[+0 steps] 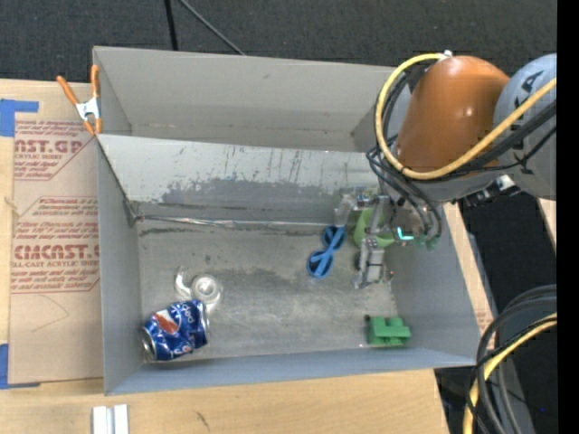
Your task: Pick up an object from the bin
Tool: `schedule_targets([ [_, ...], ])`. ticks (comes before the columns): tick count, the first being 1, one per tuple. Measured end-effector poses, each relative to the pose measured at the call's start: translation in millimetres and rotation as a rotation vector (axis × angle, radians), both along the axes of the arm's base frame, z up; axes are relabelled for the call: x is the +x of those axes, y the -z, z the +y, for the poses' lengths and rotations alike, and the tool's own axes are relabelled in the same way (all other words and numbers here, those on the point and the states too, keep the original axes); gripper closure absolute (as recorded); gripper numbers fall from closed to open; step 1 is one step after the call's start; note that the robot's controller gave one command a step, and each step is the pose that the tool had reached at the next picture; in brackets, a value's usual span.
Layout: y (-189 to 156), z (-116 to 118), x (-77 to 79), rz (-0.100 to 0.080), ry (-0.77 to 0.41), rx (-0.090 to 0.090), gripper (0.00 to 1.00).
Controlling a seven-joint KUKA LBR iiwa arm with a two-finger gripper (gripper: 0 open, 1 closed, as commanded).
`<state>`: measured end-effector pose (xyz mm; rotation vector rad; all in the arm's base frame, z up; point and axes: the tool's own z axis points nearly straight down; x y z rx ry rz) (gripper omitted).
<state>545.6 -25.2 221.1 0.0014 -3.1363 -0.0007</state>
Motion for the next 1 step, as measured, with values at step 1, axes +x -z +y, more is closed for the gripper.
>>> schedule_targets([
  [1,79.4,-15.3,42.9,-0.004,0.001,0.0,0.0],
])
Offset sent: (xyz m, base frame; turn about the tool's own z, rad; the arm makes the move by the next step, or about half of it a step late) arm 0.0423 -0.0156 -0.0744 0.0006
